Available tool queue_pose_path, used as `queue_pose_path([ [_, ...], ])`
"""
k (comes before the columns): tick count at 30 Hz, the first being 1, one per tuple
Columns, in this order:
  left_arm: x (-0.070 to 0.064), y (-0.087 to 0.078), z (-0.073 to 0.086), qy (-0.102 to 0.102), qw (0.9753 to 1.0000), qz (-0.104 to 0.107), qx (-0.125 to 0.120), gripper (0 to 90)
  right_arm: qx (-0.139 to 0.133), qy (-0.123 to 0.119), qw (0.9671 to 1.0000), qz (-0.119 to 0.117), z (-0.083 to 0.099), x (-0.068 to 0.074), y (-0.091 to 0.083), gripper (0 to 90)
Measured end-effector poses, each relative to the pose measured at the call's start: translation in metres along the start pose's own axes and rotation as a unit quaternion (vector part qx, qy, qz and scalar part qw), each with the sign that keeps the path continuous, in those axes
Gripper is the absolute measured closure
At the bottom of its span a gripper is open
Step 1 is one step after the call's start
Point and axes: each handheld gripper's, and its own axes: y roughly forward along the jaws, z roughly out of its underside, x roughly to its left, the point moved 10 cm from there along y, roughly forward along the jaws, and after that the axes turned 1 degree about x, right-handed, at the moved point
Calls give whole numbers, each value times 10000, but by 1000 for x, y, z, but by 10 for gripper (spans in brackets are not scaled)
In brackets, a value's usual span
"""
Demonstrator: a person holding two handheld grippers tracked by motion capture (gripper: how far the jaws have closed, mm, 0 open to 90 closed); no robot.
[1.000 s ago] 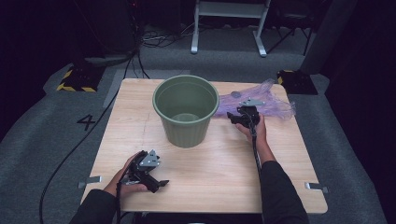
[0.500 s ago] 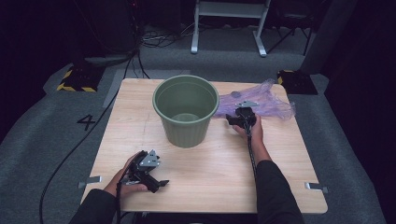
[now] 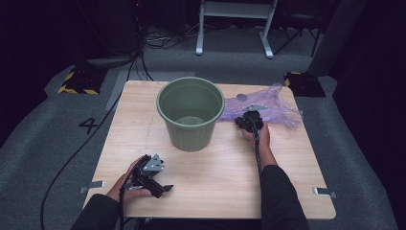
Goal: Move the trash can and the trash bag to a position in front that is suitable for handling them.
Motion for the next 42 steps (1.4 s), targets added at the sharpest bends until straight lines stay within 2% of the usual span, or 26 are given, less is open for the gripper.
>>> queue_pose_path([
  [1,0,0,0,0,10000,-2,-1,3,18,2,10000,-30,2,0,-3,861],
  [2,0,0,0,-1,10000,0,-1,3,67,-144,9999,-10,8,0,-9,871],
  [9,0,0,0,5,10000,11,2,3,-28,-108,9997,-235,28,3,-32,885],
  [10,0,0,0,5,10000,11,2,2,31,-254,9995,-188,34,3,-38,886],
  [11,0,0,0,8,10000,15,4,2,31,-254,9995,-188,34,3,-38,886],
  [14,0,0,0,-2,10000,14,16,1,176,-534,9983,-138,42,2,-49,892],
  [16,0,1,-1,11,10000,26,-3,0,214,-596,9978,-202,47,3,-55,891],
  [20,1,1,-1,15,10000,19,-9,0,184,-678,9966,-421,58,7,-67,879],
  [27,1,1,-1,8,10000,15,-4,1,73,-605,9970,-486,69,10,-79,821],
  [31,1,1,-1,-5,10000,13,-12,0,78,-559,9980,-284,72,5,-84,700],
  [33,1,1,-1,8,10000,14,-2,1,133,-599,9980,-127,73,3,-85,586],
  [34,1,1,-1,11,10000,16,-7,1,136,-596,9981,-89,72,3,-86,584],
  [36,1,1,-1,14,10000,14,-8,0,-23,-556,9983,-171,67,7,-91,515],
  [38,1,1,-1,12,10000,16,-9,0,-152,-607,9980,-13,59,10,-95,401],
  [40,1,1,-1,11,10000,15,-8,0,-360,-579,9977,34,48,14,-99,376],
  [42,1,1,-1,10,10000,16,-7,0,-445,-550,9974,99,41,17,-97,350],
])
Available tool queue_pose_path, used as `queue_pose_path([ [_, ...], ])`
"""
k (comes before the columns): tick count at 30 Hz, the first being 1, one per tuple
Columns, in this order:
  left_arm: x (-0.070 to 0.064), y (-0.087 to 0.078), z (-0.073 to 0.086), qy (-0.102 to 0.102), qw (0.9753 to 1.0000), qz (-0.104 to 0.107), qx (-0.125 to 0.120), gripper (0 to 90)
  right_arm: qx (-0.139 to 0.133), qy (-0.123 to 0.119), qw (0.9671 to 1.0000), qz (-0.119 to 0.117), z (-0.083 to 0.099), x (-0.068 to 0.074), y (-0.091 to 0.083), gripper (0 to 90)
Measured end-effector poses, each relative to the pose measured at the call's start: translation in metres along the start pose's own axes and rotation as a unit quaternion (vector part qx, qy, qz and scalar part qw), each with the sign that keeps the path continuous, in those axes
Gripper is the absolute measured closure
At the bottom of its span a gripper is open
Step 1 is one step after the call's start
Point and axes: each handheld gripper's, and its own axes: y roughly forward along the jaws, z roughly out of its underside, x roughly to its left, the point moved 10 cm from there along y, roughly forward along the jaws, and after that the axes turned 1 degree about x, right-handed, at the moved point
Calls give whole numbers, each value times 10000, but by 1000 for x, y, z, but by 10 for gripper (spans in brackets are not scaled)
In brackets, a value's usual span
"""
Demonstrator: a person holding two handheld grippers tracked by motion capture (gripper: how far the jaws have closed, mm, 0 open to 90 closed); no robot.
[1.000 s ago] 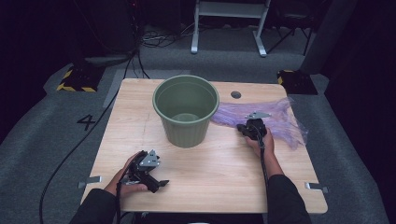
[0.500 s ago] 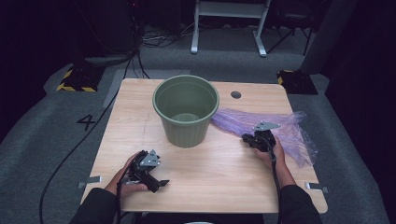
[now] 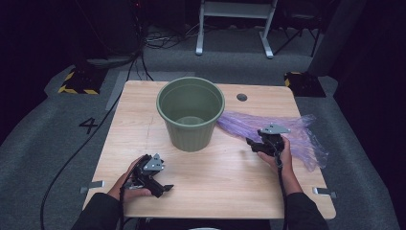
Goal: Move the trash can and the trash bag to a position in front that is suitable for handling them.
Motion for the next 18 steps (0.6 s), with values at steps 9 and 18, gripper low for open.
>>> queue_pose_path([
  [9,0,0,0,-6,10000,-8,2,1,346,71,9994,57,0,4,36,314],
  [18,0,0,0,-3,10000,-22,-2,3,547,351,9978,-154,13,-6,40,614],
])
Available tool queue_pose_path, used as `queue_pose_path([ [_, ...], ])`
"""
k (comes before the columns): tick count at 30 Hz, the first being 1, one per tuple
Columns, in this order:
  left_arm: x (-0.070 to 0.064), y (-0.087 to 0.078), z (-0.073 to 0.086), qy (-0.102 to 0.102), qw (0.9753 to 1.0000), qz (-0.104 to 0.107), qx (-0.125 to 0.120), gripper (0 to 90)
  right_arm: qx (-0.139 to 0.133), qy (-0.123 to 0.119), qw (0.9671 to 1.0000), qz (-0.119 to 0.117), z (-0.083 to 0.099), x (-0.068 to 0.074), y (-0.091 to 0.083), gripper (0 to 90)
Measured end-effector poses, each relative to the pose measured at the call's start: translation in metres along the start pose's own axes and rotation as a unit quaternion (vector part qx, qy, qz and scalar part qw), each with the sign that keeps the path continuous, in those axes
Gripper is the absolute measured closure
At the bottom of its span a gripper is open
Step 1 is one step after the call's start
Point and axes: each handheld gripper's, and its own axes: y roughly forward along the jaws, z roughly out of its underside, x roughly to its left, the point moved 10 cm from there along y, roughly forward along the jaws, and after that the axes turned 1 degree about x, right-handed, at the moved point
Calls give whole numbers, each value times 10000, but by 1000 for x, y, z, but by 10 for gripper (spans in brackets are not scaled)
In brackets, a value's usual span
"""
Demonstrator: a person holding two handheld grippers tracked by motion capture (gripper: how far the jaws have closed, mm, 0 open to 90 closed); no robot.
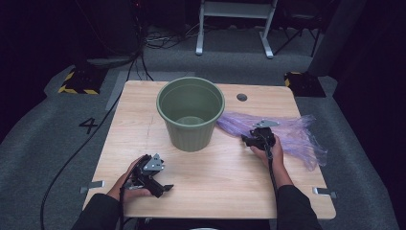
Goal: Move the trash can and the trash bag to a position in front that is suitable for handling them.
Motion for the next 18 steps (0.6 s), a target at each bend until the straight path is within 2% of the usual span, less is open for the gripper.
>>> queue_pose_path([
  [4,0,0,0,-2,10000,-3,1,3,3,-119,9998,-142,6,-1,-7,775],
  [7,0,0,0,-1,10000,-2,1,3,-5,-216,9994,-278,12,-1,-14,848],
  [11,0,0,0,-1,10000,-3,1,3,25,-419,9985,-363,21,-1,-24,880],
  [18,0,0,0,-1,10000,0,0,3,96,-724,9949,-699,36,5,-42,883],
])
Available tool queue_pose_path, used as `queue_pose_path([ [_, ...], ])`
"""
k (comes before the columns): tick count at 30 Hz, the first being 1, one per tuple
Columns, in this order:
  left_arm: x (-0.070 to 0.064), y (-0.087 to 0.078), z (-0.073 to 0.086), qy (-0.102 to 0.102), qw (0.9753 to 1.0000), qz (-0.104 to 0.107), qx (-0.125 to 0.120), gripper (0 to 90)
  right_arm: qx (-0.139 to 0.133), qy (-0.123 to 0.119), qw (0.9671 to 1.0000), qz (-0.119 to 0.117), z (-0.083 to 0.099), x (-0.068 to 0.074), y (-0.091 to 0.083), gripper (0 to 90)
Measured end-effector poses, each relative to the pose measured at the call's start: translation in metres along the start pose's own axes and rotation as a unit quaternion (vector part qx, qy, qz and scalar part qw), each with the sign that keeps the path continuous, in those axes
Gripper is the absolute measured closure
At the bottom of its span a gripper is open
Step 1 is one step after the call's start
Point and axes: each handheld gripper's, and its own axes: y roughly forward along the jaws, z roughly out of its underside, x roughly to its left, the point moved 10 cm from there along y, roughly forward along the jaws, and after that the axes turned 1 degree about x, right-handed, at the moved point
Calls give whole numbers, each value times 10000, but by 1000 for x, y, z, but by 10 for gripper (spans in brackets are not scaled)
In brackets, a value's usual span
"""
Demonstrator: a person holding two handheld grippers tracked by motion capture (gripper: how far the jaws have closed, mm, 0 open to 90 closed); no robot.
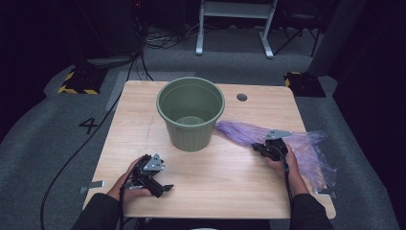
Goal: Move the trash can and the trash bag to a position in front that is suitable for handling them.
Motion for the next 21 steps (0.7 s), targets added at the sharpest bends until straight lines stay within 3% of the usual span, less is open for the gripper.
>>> queue_pose_path([
  [7,0,0,0,2,10000,4,3,3,133,-304,9990,-298,15,16,-17,879],
  [15,0,0,0,9,10000,10,3,2,131,-831,9942,-676,31,44,-36,876],
  [21,0,0,0,7,10000,11,1,1,8,-1012,9914,-824,33,61,-45,797],
])
